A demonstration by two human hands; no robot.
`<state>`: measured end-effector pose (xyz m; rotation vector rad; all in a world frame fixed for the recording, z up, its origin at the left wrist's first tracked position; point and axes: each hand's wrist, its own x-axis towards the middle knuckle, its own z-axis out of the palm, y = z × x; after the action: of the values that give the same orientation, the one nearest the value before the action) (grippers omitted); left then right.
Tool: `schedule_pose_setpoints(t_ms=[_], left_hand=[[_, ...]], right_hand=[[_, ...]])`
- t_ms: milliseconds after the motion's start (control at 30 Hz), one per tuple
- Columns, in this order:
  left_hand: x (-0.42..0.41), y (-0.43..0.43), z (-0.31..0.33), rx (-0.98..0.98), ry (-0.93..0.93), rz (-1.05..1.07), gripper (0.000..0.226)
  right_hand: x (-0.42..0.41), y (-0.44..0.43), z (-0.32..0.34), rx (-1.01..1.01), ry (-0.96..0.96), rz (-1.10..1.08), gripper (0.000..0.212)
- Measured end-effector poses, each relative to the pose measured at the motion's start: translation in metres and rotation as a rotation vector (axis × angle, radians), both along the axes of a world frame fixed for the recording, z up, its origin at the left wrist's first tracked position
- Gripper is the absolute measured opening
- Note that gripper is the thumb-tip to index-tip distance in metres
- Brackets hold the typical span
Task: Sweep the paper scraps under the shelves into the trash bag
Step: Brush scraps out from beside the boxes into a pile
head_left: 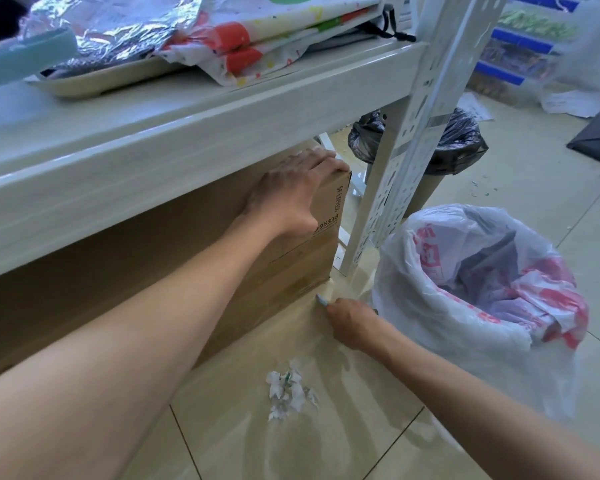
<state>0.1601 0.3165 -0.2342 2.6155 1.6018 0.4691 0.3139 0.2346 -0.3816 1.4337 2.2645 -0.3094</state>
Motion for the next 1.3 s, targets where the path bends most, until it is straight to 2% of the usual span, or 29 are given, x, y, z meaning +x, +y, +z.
schedule_pose_setpoints(t_ms=[133, 400, 567, 833, 967, 1100, 1233, 1300], left_hand=[[0.0, 0.0, 0.0, 0.001, 0.0, -0.003, 0.085], [0.0, 0.0, 0.001, -0.007, -0.016, -0.004, 0.083], [0.0, -0.001, 0.0, -0.001, -0.03, -0.006, 0.082], [-0.001, 0.0, 0.001, -0.019, -0.015, 0.001, 0.086], [-0.001, 0.001, 0.0, -0.021, -0.016, 0.0, 0.086], [-0.001, 0.001, 0.0, -0.022, -0.013, -0.006, 0.085], [0.0, 0.001, -0.001, -0.021, -0.01, -0.001, 0.086], [0.0, 0.001, 0.0, -0.018, -0.006, 0.003, 0.086]], right_hand=[[0.011, 0.035, 0.019, 0.069, 0.076, -0.078, 0.033], [0.02, 0.03, -0.019, 0.02, -0.079, -0.143, 0.032], [-0.007, -0.018, -0.034, 0.006, -0.138, -0.011, 0.035], [-0.047, -0.073, -0.008, -0.098, 0.066, 0.147, 0.028], [-0.04, -0.055, 0.014, -0.102, 0.121, 0.025, 0.031], [-0.014, -0.012, 0.03, 0.012, 0.133, -0.127, 0.028], [0.004, 0.019, 0.019, 0.092, 0.103, -0.234, 0.028], [0.003, 0.022, 0.006, 0.106, 0.068, -0.195, 0.029]])
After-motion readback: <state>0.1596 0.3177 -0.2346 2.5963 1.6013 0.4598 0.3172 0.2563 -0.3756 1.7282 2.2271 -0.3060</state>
